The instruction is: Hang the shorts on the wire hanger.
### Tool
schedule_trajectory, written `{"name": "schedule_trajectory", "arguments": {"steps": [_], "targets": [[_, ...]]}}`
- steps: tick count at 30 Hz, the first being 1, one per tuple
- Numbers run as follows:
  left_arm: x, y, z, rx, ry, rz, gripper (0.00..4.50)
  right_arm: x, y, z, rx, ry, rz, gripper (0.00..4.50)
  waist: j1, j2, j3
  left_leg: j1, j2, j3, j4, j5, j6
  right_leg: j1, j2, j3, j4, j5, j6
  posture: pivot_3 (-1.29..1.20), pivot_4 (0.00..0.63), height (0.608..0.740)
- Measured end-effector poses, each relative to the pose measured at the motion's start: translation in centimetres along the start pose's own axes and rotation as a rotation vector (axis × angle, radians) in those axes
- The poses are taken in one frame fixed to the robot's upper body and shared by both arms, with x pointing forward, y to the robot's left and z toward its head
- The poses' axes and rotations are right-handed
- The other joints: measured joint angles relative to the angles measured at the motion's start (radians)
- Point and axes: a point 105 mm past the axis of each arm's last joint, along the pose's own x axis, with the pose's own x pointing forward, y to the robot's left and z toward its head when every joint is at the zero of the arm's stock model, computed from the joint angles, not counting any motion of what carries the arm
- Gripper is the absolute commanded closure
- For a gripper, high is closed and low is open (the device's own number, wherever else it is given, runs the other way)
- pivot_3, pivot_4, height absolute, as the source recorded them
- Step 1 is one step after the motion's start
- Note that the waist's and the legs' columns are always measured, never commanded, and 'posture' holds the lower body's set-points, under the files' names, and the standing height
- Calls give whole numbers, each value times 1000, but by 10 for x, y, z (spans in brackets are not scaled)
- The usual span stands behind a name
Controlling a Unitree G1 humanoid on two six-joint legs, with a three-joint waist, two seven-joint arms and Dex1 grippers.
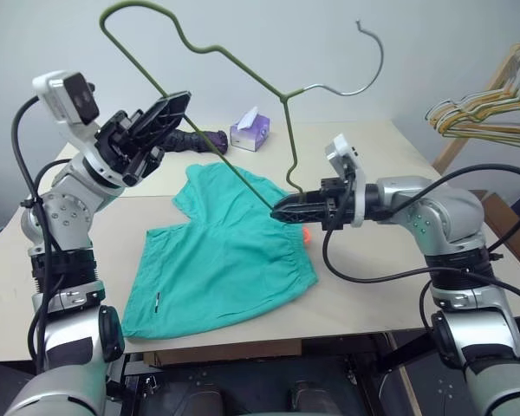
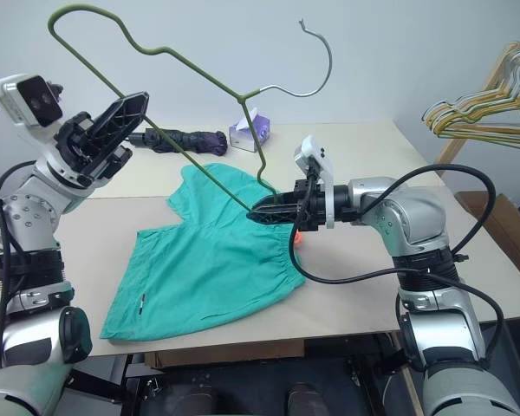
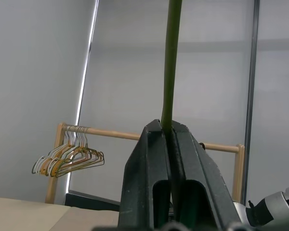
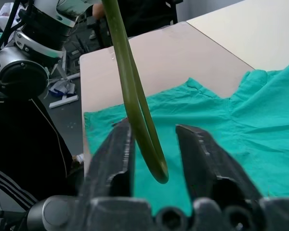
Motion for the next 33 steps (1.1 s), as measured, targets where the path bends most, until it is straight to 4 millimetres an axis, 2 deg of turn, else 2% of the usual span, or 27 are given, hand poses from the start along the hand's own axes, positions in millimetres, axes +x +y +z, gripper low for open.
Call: {"name": "schedule_trajectory", "arguments": {"steps": [2,3,5,6,10,15,17,19,21,23,25,27,30,33], "targets": [[-1,1,0,3,-2,9,4500,0,1,0,-3,1,5,4342,0,0,0,0,0,0,0,0,0,0,0,0,0,0,0,35,0,740],[-3,5,1,8,-10,31,4500,2,4,0,-15,8,19,4489,-1,0,0,0,0,0,0,0,0,0,0,0,0,0,0,35,0,740],[-6,10,0,5,-16,63,4500,4,5,0,-20,14,23,4489,-1,0,0,0,0,0,0,0,0,0,0,0,0,0,0,34,0,740],[-7,12,-1,4,-16,74,3968,4,5,-1,-18,16,22,4500,-1,0,0,0,0,0,0,0,0,0,0,0,0,0,0,33,0,740],[-9,25,-12,-10,29,158,2744,4,3,0,-19,7,-1,4500,-1,0,0,0,0,0,0,0,0,0,0,0,0,0,0,27,0,740],[-9,31,-30,-41,120,208,1207,-2,1,14,-27,-78,-38,4500,-1,0,0,0,0,0,0,0,0,0,0,0,0,0,0,14,0,740],[-15,37,-48,-48,247,261,550,-6,2,21,-23,-117,-56,4500,-2,0,0,0,0,0,0,0,0,0,0,0,0,0,0,10,0,740],[-33,45,-72,-54,393,346,28,-14,0,24,-5,-151,-90,4500,-3,0,0,1,0,0,0,0,0,0,0,0,0,0,0,2,0,740],[-52,53,-98,-48,527,438,28,-26,-4,17,35,-148,-145,4500,-3,0,0,0,0,0,0,0,0,0,0,0,0,0,0,2,0,740],[-74,62,-118,-22,663,541,28,-38,-10,0,108,-116,-211,4500,0,0,0,0,0,0,0,0,0,0,0,0,0,0,0,1,0,740],[-91,65,-128,19,765,587,28,-52,-13,-22,195,-78,-261,4500,2,0,0,-1,0,0,0,0,0,0,0,0,-1,0,0,0,0,740],[-103,63,-129,50,820,599,28,-70,-12,-47,303,-43,-310,4500,2,0,0,-2,0,0,0,0,0,-1,0,0,-1,0,0,-1,0,740],[-103,52,-128,73,853,546,28,-94,-3,-74,458,12,-341,4500,1,1,0,-2,0,1,0,0,0,-1,0,0,-1,0,0,-3,0,740],[-97,41,-128,100,882,478,28,-110,11,-89,612,94,-336,4500,-2,1,0,1,0,1,0,0,0,0,0,1,-1,0,0,-2,0,740]]}}
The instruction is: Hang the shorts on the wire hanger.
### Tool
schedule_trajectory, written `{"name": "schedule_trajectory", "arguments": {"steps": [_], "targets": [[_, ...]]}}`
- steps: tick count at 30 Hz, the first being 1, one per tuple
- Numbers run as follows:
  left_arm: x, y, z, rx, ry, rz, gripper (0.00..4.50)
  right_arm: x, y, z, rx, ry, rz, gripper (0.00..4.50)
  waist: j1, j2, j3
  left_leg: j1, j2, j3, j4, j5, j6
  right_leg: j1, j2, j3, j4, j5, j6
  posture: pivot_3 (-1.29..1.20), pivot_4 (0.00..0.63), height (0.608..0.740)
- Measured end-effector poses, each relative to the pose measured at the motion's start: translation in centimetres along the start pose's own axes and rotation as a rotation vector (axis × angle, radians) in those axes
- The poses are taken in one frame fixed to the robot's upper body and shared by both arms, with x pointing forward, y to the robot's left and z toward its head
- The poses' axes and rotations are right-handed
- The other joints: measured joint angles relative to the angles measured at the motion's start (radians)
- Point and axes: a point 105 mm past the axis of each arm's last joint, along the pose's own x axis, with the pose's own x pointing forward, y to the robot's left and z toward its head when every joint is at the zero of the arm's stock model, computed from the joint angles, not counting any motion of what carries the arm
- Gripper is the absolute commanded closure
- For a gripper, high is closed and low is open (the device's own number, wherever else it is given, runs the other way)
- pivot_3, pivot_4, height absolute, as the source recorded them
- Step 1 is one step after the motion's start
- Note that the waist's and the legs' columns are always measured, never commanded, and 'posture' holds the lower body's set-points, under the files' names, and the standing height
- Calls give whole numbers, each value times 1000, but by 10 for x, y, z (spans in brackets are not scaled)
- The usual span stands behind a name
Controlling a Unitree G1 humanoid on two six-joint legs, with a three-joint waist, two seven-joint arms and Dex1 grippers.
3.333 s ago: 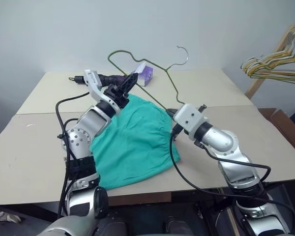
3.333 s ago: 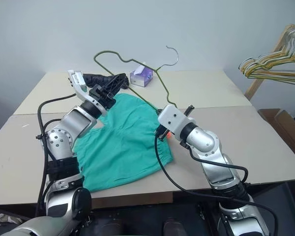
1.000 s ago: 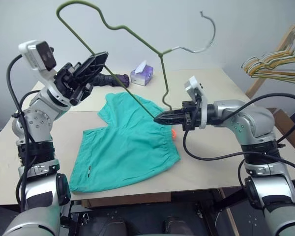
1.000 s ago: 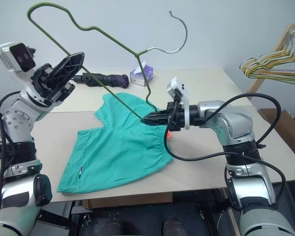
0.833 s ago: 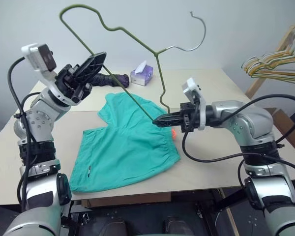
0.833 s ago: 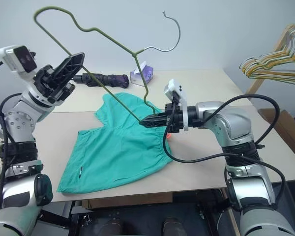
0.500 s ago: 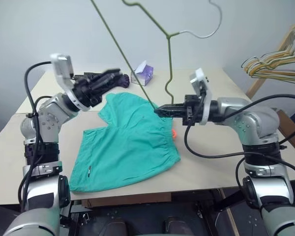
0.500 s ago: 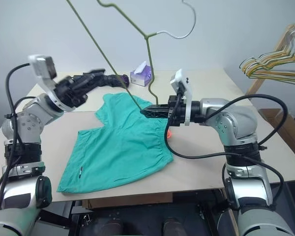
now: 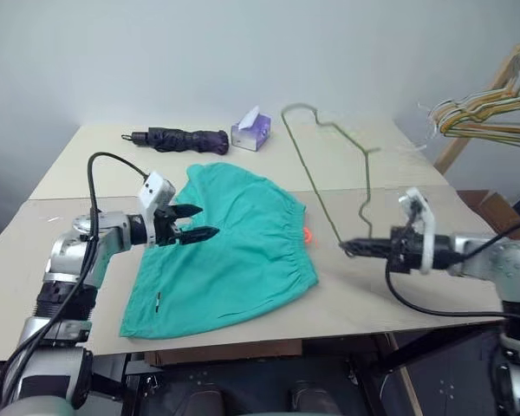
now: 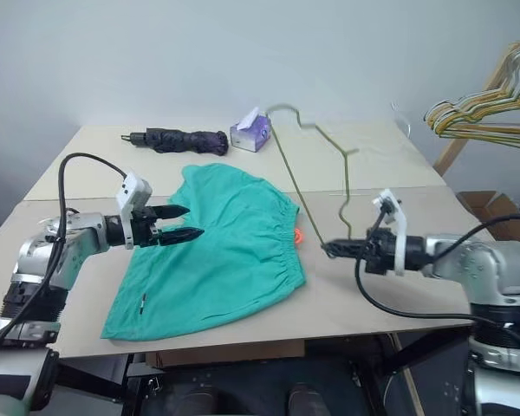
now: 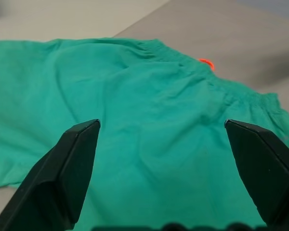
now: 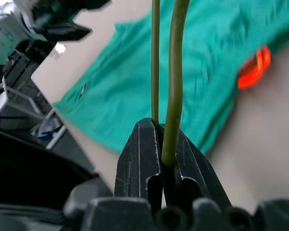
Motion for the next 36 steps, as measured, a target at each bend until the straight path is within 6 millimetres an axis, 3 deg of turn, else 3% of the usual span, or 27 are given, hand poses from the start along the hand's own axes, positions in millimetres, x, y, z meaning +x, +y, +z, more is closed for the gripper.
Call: {"name": "schedule_trajectory", "arguments": {"steps": [4,10,17,24,30,36], "targets": [[3,-13,-8,37,40,-41,28,-24,-15,-46,258,163,-57,4500,-3,0,0,1,0,0,0,0,0,1,0,1,0,0,0,1,0,740],[6,-20,-1,78,33,-62,28,-30,-31,-73,462,252,-82,4500,-13,0,0,2,0,0,1,0,0,1,0,1,0,0,0,10,0,740],[9,-23,1,86,23,-58,28,-22,-41,-75,440,293,-82,4500,-16,0,0,1,0,0,1,0,0,1,0,1,0,0,1,26,0,740],[8,-22,-5,69,30,-40,28,-11,-30,-64,340,272,33,4500,-11,0,0,1,0,0,1,0,0,1,0,1,0,0,1,33,0,740],[8,-22,-6,70,30,-37,28,-2,-20,-72,248,372,83,4500,-1,0,0,1,0,0,1,0,0,1,0,1,0,0,1,37,0,740],[11,-24,-5,77,27,-39,28,0,-41,-62,238,400,-22,4500,2,0,0,1,0,0,1,0,0,1,0,1,0,0,1,47,0,740]]}}
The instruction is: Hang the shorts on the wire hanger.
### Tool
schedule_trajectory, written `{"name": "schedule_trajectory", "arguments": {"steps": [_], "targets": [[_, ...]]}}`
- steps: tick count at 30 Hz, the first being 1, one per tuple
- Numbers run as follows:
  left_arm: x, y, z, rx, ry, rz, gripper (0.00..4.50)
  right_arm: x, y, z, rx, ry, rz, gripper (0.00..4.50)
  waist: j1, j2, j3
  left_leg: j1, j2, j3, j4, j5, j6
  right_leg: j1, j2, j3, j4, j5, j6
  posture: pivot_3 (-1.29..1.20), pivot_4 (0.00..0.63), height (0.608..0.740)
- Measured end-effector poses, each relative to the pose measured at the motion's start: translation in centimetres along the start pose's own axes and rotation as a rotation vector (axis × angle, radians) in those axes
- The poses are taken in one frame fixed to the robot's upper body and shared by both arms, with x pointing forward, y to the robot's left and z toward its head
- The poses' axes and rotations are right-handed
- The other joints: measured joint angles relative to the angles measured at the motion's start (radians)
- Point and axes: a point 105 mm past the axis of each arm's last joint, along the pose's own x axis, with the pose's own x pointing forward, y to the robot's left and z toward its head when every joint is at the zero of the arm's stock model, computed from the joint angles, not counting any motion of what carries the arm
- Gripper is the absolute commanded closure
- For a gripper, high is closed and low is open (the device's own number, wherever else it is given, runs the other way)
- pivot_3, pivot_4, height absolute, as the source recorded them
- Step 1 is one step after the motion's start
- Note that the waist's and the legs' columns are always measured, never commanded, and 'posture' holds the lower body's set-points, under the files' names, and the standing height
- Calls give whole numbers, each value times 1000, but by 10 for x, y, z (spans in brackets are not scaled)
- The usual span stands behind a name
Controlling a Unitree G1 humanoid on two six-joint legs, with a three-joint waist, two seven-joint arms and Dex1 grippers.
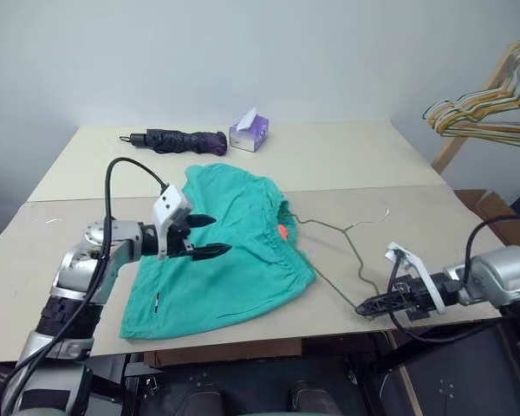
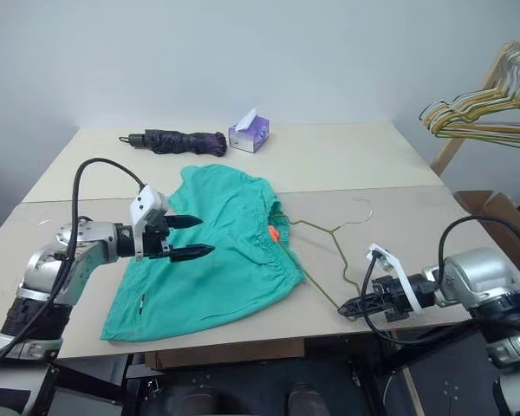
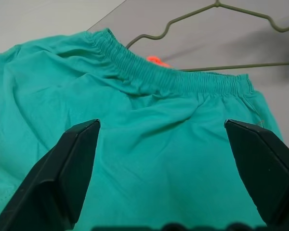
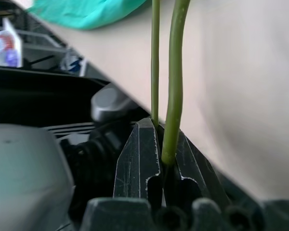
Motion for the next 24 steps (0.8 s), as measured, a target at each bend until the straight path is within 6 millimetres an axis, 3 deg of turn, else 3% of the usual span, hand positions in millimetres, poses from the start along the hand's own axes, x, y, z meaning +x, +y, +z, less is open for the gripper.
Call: {"name": "schedule_trajectory", "arguments": {"steps": [7,13,18,24], "targets": [[2,-1,0,5,-2,10,28,-8,-8,12,-21,38,-18,4500,1,0,0,-1,0,0,0,0,0,0,0,0,0,0,0,65,0,740],[7,-2,-5,4,3,22,28,2,-10,21,-26,111,13,4500,2,0,0,0,0,0,1,0,0,0,0,0,1,0,0,102,0,740],[8,-6,-9,0,2,34,28,13,-17,52,-62,100,-36,4500,9,0,0,-1,0,0,1,0,0,-1,0,0,1,0,0,140,0,740],[5,-9,-15,-7,7,63,28,15,-24,70,-39,44,-73,4500,33,0,0,-1,0,0,1,0,0,-1,0,0,2,0,0,154,0,740]]}}
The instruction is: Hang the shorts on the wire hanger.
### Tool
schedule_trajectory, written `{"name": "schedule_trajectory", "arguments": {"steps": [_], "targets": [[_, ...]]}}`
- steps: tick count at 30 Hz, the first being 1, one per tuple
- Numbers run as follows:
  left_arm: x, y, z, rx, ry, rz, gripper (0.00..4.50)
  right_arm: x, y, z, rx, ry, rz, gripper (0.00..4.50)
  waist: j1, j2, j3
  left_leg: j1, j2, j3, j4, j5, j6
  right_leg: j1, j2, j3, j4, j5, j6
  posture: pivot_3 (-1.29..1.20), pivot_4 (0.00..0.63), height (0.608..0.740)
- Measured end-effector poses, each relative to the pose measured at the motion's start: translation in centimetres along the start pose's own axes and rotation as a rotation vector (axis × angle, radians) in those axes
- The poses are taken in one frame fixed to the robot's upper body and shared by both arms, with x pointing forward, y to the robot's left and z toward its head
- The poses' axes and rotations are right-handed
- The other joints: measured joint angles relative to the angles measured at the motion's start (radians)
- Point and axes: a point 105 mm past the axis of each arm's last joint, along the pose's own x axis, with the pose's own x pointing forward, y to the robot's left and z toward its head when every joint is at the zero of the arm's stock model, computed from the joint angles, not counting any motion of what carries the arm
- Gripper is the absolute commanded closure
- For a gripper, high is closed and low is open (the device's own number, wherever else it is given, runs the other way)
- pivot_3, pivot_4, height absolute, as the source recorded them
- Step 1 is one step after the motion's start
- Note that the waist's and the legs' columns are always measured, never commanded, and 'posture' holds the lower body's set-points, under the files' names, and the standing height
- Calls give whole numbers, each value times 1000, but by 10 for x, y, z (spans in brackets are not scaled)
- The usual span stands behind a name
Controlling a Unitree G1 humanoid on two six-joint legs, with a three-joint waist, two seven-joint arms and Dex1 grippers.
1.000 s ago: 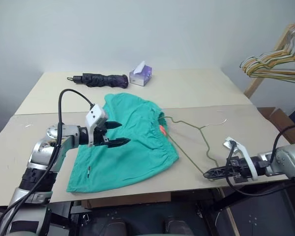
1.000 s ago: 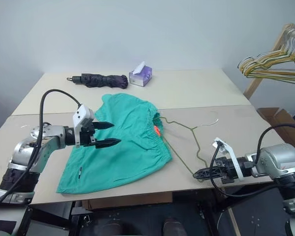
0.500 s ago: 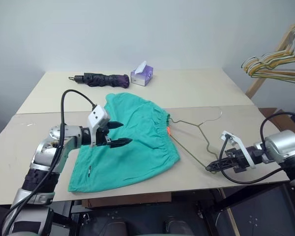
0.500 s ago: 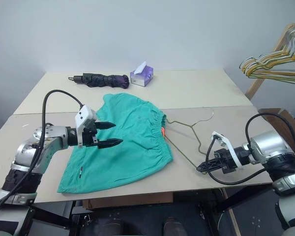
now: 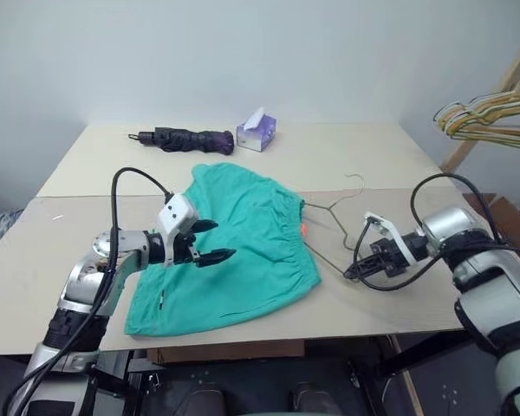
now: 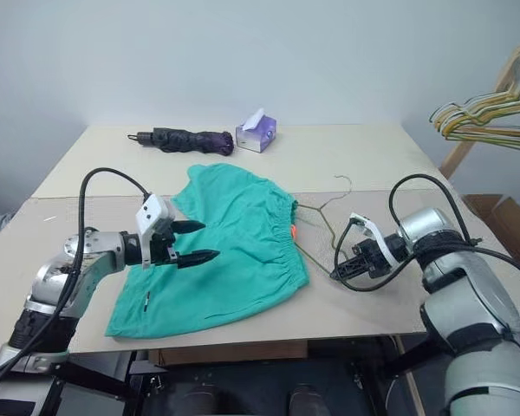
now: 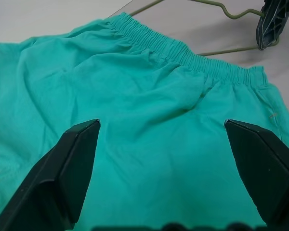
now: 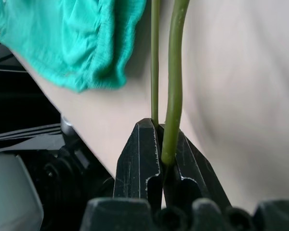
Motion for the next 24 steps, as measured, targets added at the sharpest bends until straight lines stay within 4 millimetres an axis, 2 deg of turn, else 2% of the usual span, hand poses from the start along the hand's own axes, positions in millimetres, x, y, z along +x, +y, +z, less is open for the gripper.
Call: {"name": "schedule_trajectory", "arguments": {"steps": [5,7,10,14,15,17,21,24], "targets": [[-2,-2,-2,0,0,9,28,-4,-6,6,7,-91,-5,4500,24,0,0,0,0,0,0,0,0,0,0,0,0,0,0,144,0,740],[-4,-1,-1,1,-2,18,28,-7,-5,13,-42,-136,-10,4500,26,0,0,0,0,0,0,0,0,0,0,0,1,0,0,132,0,740],[-5,-1,0,0,-4,17,28,-10,-2,23,-167,-167,-32,4500,24,0,0,0,0,0,0,0,0,0,0,0,1,0,0,110,0,740],[-5,5,9,38,-32,32,28,-1,0,25,-415,-158,-115,4500,23,0,0,-1,0,0,0,0,0,-1,0,0,1,0,0,86,0,740],[-6,11,16,51,-51,55,28,3,0,24,-468,-150,-139,4500,24,1,0,-1,0,0,1,0,0,-1,0,0,1,0,0,86,0,740],[-12,31,42,101,-124,128,28,14,8,25,-613,-130,-194,4500,22,1,0,-1,0,0,2,0,0,-2,0,0,3,0,0,66,0,740],[-29,60,93,203,-256,206,28,13,27,43,-822,-152,-316,4500,8,1,0,0,0,0,2,0,0,-1,0,0,3,0,0,58,0,740],[-43,71,109,252,-265,178,28,13,37,51,-902,-162,-360,4500,-6,1,0,-1,0,0,2,0,0,-2,0,0,3,0,0,58,0,740]]}}
